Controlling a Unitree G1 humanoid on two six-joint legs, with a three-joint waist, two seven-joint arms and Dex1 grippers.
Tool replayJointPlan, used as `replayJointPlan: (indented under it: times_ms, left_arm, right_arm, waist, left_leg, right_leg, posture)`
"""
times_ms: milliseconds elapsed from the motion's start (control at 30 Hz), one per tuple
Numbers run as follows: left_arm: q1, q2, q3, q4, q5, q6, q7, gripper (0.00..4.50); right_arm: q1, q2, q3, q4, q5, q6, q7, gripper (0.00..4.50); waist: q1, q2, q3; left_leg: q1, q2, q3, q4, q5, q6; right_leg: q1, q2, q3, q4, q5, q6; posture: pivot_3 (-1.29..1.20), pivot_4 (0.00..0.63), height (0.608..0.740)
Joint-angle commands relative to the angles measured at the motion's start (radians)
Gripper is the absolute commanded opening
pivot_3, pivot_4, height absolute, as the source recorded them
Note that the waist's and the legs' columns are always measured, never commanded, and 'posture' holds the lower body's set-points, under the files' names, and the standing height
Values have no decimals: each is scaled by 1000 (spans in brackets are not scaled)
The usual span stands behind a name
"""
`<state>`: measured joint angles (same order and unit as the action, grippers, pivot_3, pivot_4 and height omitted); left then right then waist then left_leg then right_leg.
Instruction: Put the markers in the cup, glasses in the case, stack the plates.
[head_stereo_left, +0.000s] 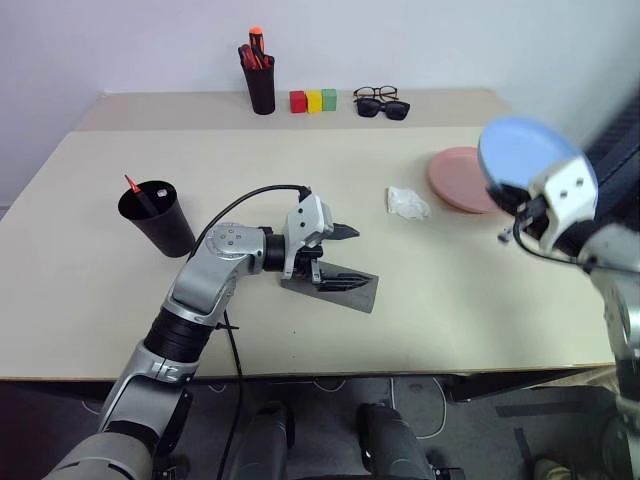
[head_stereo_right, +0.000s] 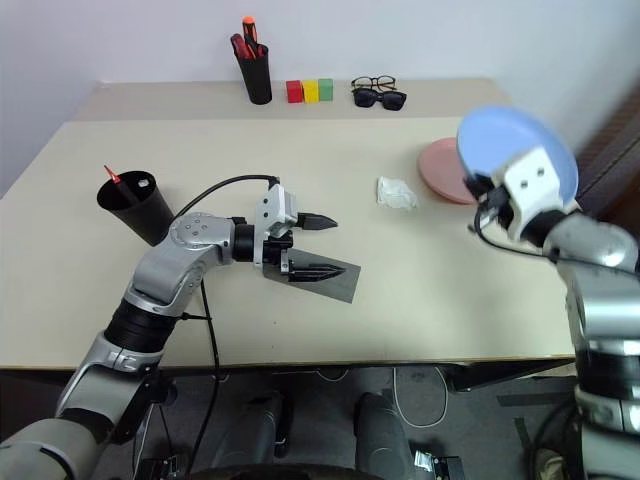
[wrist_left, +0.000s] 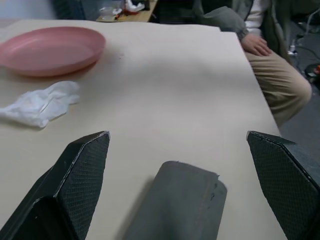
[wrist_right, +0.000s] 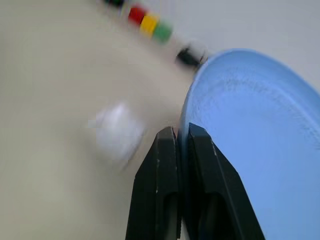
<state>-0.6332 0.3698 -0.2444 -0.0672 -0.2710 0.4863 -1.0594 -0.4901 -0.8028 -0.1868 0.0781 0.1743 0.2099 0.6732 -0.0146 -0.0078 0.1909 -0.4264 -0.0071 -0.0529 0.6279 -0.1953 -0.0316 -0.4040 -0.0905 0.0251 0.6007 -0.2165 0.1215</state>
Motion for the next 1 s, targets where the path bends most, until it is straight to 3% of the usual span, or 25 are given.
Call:
replayJointPlan:
  times_ms: [33, 233, 367, 500, 633, 833, 1000]
  left_arm:
    - [12, 5, 14, -65, -13, -3, 32, 4500]
    - [78, 30, 52, -181, -30, 69, 121, 4500]
    - [128, 52, 86, -263, -47, 130, 182, 4500]
    - [170, 75, 113, -325, -64, 179, 231, 4500]
    - [207, 103, 133, -366, -77, 209, 263, 4500]
    - [249, 136, 160, -409, -108, 238, 295, 4500]
    - [268, 155, 174, -431, -130, 250, 318, 4500]
  right_arm:
    - [-168, 13, 69, 287, -76, -181, 35, 74]
    - [-498, 72, 171, 856, -192, -451, 34, 74]
    - [-607, 104, 191, 1086, -242, -521, -16, 74]
    - [-639, 130, 196, 1194, -278, -520, -75, 1407]
    - [-645, 164, 181, 1220, -283, -528, -105, 3502]
    - [-613, 278, 113, 1201, -190, -537, 67, 3502]
    - [-576, 352, 92, 1197, -161, -505, 129, 3502]
  waist:
    - [0, 0, 0]
    - [-7, 1, 1]
    - [-9, 1, 1]
    - [-6, 1, 1]
    - [-12, 1, 1]
    - [-34, 1, 1]
    - [-31, 1, 1]
  left_leg:
    - [0, 0, 0, 0, 0, 0]
    - [-1, 0, 1, -1, 0, 0]
    - [0, 0, 0, -3, 0, 0]
    - [0, 0, 0, -4, 0, 0]
    - [0, 0, 0, -4, 0, 0]
    - [1, 0, -1, -4, 0, 0]
    - [3, 0, -2, -4, 0, 0]
  right_leg:
    - [0, 0, 0, 0, 0, 0]
    - [-1, 0, 0, -1, 0, 0]
    - [-1, 0, 0, -1, 0, 0]
    - [-1, 0, 0, -1, 0, 0]
    - [-1, 0, 1, -1, 0, 0]
    - [-1, 1, 1, 1, 0, 1]
    - [-1, 2, 1, 5, 1, 2]
  posture:
    - [0, 150, 740]
    - [0, 150, 740]
    - [0, 150, 740]
    - [0, 150, 740]
    - [0, 150, 740]
    - [0, 150, 740]
    - [0, 150, 740]
